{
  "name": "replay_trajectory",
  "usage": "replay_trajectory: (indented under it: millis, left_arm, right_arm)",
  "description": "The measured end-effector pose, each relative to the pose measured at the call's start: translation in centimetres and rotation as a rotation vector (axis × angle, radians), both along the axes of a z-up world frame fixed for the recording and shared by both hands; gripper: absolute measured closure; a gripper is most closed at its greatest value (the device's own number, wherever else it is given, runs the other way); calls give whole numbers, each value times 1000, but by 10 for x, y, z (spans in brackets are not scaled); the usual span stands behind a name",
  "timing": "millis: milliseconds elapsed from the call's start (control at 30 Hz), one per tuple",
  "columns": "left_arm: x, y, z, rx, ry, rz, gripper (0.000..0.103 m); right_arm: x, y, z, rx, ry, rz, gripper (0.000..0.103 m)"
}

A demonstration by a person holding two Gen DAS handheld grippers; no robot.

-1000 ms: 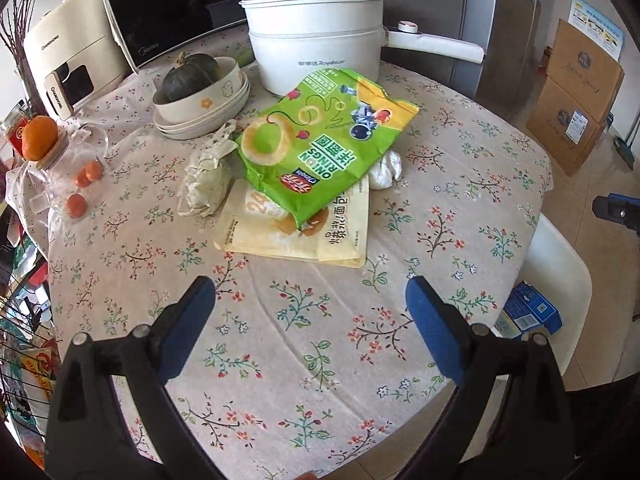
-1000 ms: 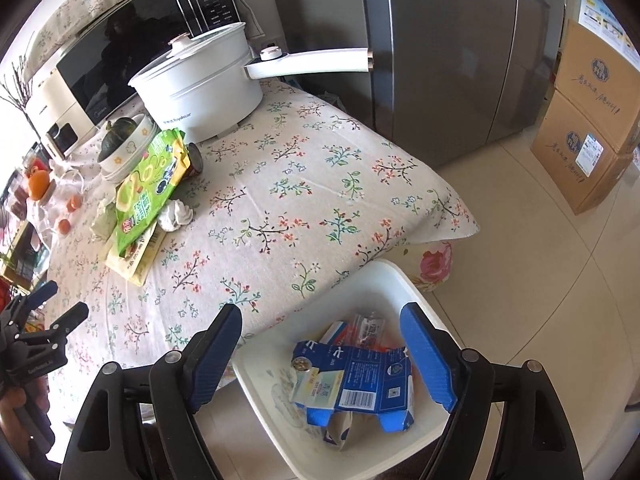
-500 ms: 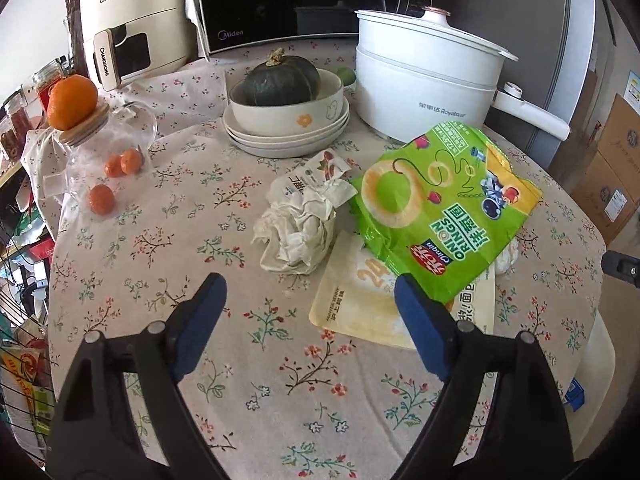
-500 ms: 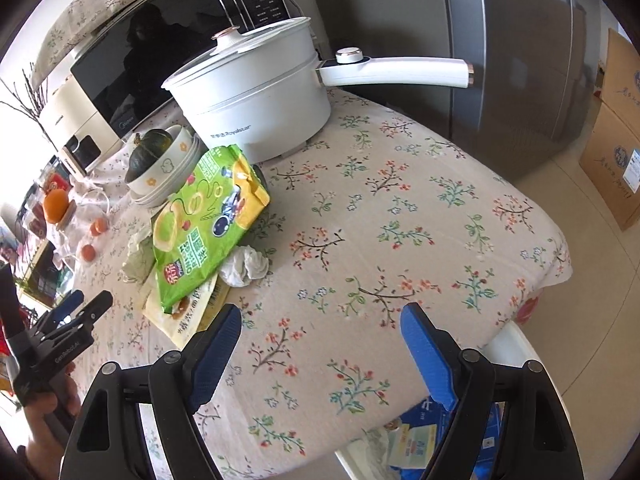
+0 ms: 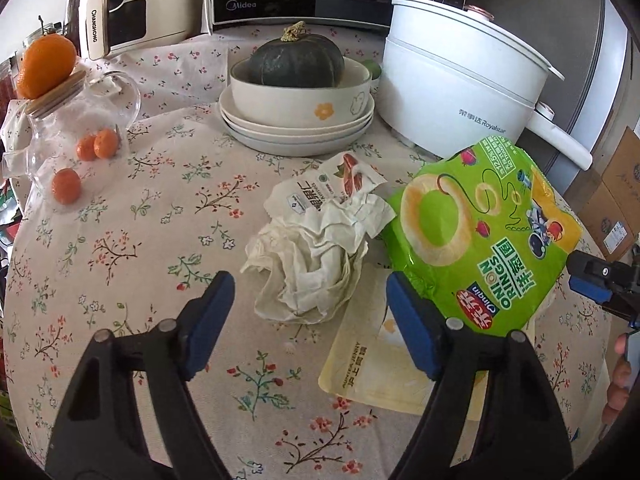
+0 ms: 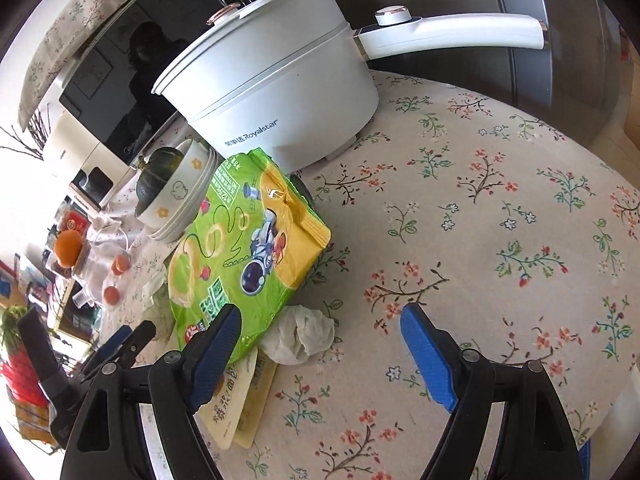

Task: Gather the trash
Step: 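Grasp the crumpled white tissue with the left gripper while the right grasps the green onion-rings bag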

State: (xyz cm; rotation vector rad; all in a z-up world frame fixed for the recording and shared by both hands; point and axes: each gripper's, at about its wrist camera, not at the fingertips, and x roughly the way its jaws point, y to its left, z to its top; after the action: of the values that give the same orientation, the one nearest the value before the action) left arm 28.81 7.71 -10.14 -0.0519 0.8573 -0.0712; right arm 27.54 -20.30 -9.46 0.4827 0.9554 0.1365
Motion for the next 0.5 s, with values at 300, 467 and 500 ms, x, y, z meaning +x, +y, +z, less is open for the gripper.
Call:
replay_trajectory:
  millis: [300, 467, 500]
  left_arm:
    - [6, -3, -7, -9, 7, 18, 76]
    - [-2, -2, 3, 0, -4, 22, 83]
    - [-4, -1, 5, 0, -6, 22, 83]
  right_arm:
    - [19, 12, -10, 74, -32, -7, 51]
    - [17, 16, 3, 96, -86, 41, 94]
    - [15, 16, 8, 98, -98, 50, 96]
